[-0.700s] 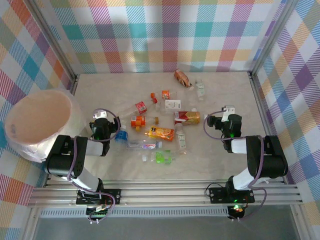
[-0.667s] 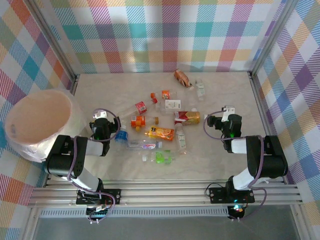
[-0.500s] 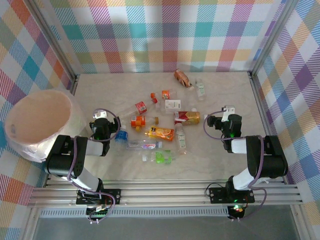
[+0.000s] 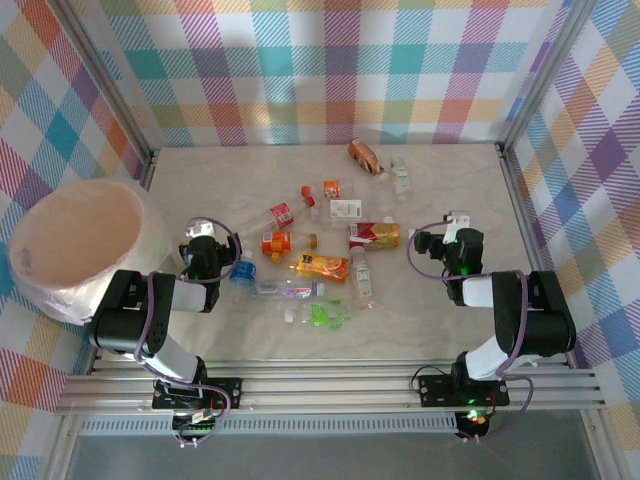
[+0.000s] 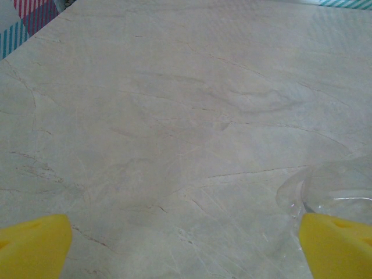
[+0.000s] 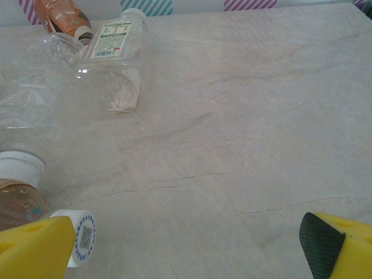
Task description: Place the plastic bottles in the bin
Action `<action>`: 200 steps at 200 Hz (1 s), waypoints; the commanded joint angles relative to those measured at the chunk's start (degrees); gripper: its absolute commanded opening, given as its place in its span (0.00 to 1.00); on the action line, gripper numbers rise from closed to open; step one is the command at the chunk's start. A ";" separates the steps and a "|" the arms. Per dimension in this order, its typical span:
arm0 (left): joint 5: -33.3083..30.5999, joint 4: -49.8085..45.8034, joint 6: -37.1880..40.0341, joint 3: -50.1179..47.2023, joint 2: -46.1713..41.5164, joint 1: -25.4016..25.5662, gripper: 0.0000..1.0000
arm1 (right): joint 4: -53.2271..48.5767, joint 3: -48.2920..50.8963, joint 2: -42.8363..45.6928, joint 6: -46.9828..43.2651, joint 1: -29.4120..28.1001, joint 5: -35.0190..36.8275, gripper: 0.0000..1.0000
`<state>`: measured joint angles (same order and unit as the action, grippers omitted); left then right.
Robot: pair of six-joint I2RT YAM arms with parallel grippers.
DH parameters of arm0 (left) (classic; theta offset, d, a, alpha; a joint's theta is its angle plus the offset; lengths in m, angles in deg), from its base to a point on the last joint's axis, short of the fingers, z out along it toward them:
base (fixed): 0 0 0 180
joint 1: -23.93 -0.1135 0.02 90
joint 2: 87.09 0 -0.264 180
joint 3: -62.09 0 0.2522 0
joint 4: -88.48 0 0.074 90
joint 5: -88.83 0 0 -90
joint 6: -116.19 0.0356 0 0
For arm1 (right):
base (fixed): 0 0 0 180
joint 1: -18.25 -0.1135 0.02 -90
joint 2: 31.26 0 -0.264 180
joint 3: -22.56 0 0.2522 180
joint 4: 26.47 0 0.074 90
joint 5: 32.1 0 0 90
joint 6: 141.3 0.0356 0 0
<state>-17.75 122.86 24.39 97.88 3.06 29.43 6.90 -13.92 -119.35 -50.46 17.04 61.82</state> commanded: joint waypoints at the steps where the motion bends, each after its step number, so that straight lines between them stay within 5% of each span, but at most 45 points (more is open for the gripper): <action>1: -0.55 0.73 0.84 0.59 -0.66 0.23 1.00 | 1.86 -0.13 0.12 0.57 -0.06 0.28 1.00; 48: -1.49 -3.45 2.67 2.17 -3.57 1.90 1.00 | 0.14 -0.11 2.47 0.26 -0.14 -0.29 1.00; 80: -5.92 -23.64 1.66 9.79 -12.26 4.75 1.00 | -14.52 -2.83 13.49 1.49 -0.19 0.91 1.00; 126: -7.99 -48.36 -14.60 22.77 -18.22 7.16 1.00 | -37.33 -8.99 23.79 12.45 -0.15 -0.07 1.00; 162: 4.47 -70.43 -30.74 34.70 -16.98 8.07 1.00 | -57.38 -17.52 22.18 18.37 -0.16 -11.28 1.00; 200: 11.90 -79.72 -37.98 37.09 -16.60 9.00 1.00 | -67.07 -27.81 11.71 22.70 -0.38 -20.99 1.00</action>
<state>-13.25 56.05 -5.38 134.12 -14.05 37.52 -48.51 -36.28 -102.67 -32.73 17.04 50.31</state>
